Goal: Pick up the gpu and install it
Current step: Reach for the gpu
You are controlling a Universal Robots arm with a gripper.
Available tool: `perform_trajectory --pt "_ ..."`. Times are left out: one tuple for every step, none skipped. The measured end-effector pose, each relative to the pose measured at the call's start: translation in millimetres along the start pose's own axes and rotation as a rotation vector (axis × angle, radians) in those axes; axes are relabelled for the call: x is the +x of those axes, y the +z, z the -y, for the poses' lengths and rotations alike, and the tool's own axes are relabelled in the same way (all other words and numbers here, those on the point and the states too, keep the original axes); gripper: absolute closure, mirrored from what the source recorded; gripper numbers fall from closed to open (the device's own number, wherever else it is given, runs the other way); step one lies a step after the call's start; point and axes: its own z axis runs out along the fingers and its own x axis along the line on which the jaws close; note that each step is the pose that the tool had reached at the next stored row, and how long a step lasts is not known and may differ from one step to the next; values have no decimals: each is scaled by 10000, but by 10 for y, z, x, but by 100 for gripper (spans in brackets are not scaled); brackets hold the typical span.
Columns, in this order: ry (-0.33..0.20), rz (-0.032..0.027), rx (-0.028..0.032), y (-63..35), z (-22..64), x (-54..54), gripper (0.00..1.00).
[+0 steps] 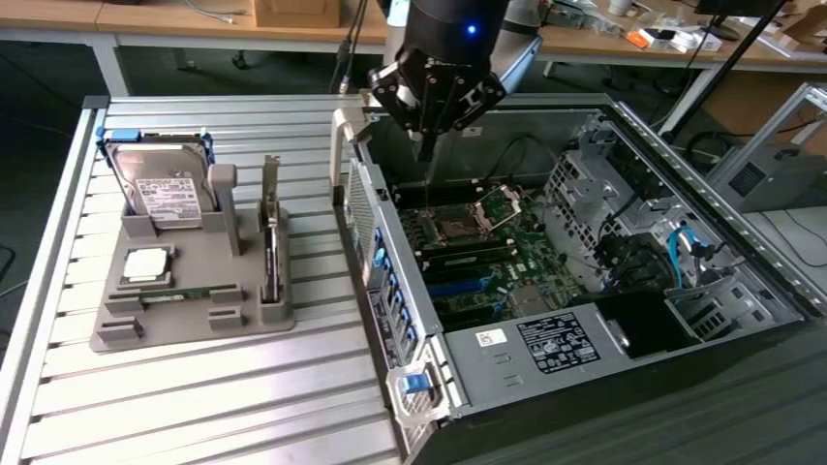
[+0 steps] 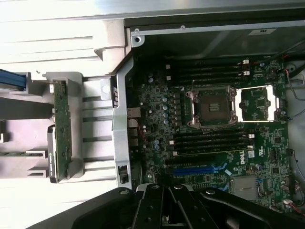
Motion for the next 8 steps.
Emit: perform_trajectory --pt "-1 0 0 0 0 2 89" --pt "0 0 0 0 0 5 89" --pt "0 0 0 0 1 8 89" --pt "0 0 0 0 1 9 89" --pt "-1 0 0 0 1 10 89" --pt "0 0 0 0 1 12 89" --pt "0 0 0 0 1 13 89" --pt "0 0 0 -1 1 15 89"
